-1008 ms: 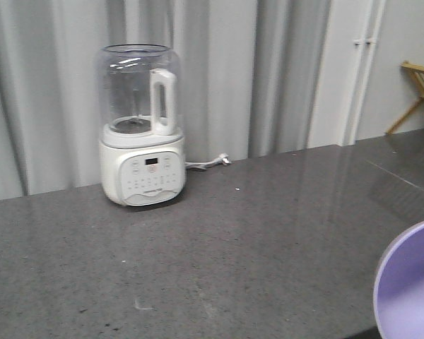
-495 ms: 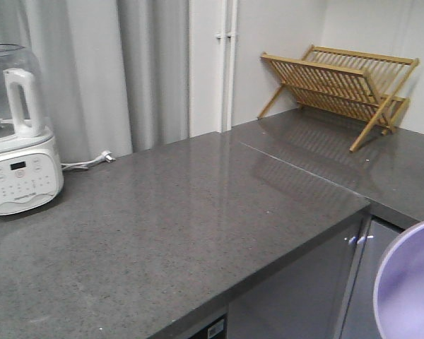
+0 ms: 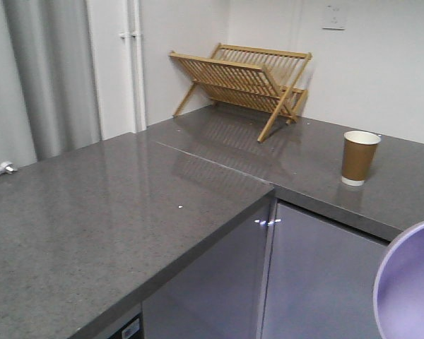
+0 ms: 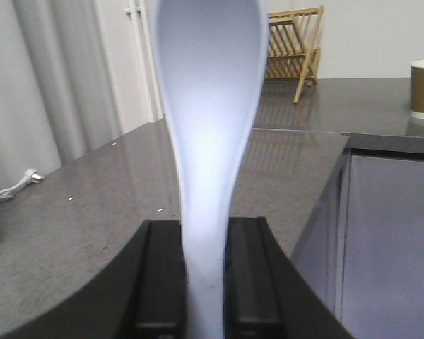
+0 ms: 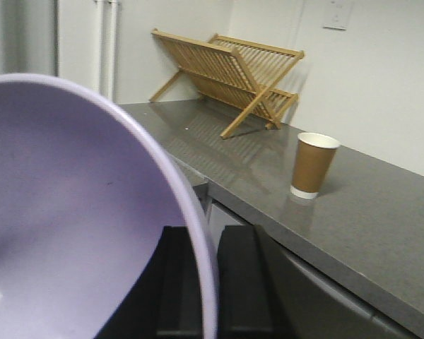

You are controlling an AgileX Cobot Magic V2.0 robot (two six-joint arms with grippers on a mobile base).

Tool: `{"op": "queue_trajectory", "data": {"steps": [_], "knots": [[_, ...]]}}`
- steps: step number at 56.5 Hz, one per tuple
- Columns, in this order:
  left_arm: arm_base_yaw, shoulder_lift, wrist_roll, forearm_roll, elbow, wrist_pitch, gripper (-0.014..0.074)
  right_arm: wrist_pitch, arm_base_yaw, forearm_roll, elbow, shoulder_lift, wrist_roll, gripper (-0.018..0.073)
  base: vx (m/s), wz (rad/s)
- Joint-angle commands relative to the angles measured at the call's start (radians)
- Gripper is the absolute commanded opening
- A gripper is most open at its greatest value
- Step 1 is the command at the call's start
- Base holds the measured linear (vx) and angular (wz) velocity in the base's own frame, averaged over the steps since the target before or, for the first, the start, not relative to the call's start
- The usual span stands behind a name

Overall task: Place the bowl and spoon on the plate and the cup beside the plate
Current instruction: 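Drive the base holding spoon and bowl to the blue plate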

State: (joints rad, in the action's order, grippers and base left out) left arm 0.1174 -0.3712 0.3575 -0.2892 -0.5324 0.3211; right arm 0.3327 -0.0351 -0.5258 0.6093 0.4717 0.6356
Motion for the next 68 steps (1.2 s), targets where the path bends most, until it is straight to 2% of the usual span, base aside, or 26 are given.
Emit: {"op": "queue_trajectory", "data": {"steps": [1,44,68], "knots": [[0.007,-0.009,-0.002,-0.017,-0.023,-0.072,0.0003,-0.078,0.002,-0.015,0.03,0.001,0.009,-0.0009,0.04,-0.47],[0.007,-0.01,-0.002,-0.017,-0.023,-0.073,0.0003,-0.078,0.002,-0.015,0.03,0.001,0.009,-0.0009,0.19,-0.65],[0.007,-0.01,-0.002,-0.017,-0.023,-0.073,0.0003,-0.078,0.002,-0.015,0.03,0.001,0.009,-0.0009,0.34,-0.26]]}}
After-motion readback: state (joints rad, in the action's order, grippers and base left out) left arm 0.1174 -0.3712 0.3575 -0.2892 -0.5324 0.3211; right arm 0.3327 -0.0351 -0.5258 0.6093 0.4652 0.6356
